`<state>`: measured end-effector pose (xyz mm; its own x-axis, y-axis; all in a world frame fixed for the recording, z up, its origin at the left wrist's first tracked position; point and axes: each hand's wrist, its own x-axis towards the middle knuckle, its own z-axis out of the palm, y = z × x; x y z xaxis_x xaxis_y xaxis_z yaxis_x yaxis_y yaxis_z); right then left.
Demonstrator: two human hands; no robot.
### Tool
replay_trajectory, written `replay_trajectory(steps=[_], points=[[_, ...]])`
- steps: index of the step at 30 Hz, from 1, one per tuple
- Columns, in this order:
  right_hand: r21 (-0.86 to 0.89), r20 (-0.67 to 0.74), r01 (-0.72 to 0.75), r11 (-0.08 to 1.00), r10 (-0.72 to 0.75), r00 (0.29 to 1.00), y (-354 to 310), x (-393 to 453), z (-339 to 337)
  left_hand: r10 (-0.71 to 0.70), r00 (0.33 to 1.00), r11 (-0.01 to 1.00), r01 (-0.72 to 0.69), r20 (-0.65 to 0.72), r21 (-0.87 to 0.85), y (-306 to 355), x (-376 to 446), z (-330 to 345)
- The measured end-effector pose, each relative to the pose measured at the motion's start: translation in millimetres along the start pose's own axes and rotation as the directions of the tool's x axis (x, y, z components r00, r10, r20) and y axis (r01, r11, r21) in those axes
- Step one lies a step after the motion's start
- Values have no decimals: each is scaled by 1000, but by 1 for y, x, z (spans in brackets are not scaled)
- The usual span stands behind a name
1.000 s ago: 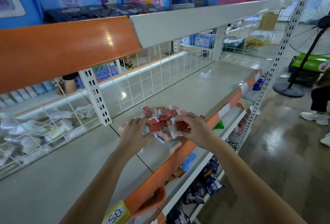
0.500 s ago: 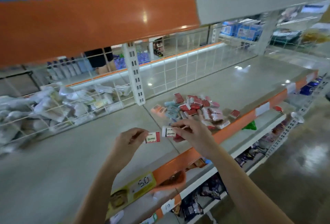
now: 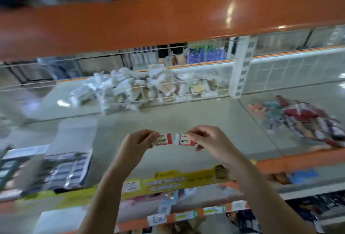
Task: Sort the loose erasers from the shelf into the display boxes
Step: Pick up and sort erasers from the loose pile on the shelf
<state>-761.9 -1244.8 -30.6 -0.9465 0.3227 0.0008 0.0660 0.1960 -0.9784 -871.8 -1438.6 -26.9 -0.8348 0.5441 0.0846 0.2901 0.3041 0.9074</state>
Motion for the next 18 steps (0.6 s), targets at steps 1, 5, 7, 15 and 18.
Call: replay_trajectory(steps=[1,5,7,15,18], points=[[-14,17,12,1000,-11,1000,-6,3,21,-1,1000,1000,1,-22,0,-8,-6,-21],[1,86,28,1000,-28,996,-29,18,111,-36,996,999,39,-86,30,-44,-31,-107],[34,117,27,999,-31,993,-40,26,155,-39,993,997,46,-115,65,-62,-43,-147],[98,268,14,995,-40,963,-72,51,284,-46,978,987,76,-206,138,-107,-77,-266],[22,318,26,999,-32,947,-79,63,310,-70,962,989,101,-265,104,-119,-87,-292]])
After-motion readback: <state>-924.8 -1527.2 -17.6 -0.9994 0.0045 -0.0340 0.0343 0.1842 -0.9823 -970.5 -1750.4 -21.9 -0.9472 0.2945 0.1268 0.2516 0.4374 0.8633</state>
